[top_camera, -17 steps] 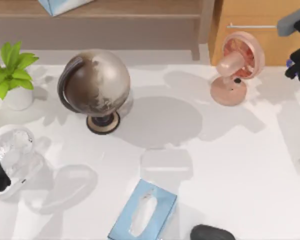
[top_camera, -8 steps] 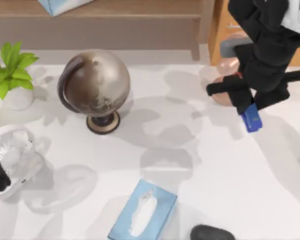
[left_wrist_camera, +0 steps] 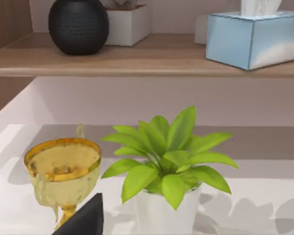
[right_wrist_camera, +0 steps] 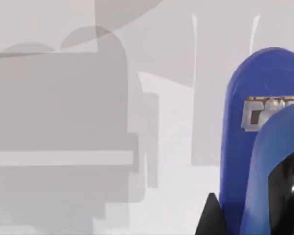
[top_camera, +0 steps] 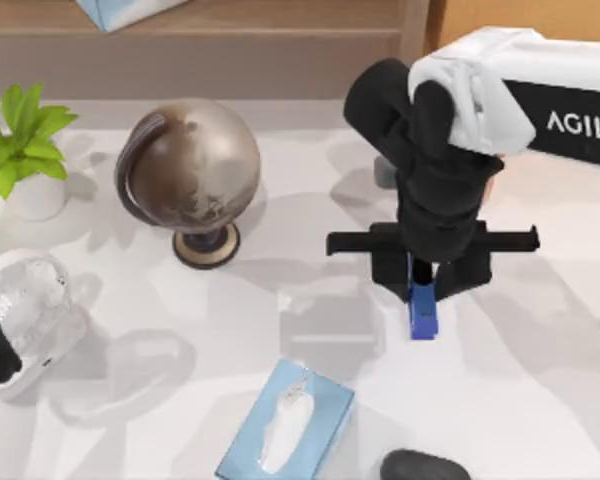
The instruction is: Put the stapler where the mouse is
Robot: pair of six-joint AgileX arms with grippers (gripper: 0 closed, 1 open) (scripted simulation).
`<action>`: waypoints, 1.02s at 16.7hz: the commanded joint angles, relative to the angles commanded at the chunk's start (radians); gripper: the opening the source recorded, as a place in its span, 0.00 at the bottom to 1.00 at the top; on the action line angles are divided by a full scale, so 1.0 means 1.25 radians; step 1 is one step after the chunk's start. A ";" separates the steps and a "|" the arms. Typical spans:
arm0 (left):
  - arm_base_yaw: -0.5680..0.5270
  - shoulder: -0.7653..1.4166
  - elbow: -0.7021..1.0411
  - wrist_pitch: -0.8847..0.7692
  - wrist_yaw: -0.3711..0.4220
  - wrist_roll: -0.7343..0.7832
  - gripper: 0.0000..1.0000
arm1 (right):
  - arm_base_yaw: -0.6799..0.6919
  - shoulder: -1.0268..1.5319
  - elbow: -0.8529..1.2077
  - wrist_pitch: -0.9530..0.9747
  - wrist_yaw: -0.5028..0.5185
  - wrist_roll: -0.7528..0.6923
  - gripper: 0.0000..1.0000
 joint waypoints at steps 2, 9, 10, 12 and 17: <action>0.000 0.000 0.000 0.000 0.000 0.000 1.00 | 0.005 0.001 -0.001 0.004 0.001 0.011 0.00; 0.000 0.000 0.000 0.000 0.000 0.000 1.00 | 0.004 -0.001 0.001 0.002 -0.001 0.010 0.00; 0.000 0.000 0.000 0.000 0.000 0.000 1.00 | 0.005 0.000 0.001 0.001 -0.002 0.010 0.00; 0.000 0.000 0.000 0.000 0.000 0.000 1.00 | 0.007 0.004 0.002 -0.001 -0.004 0.010 0.00; 0.000 0.000 0.000 0.000 0.000 0.000 1.00 | 0.011 0.016 0.001 -0.013 -0.014 0.013 0.00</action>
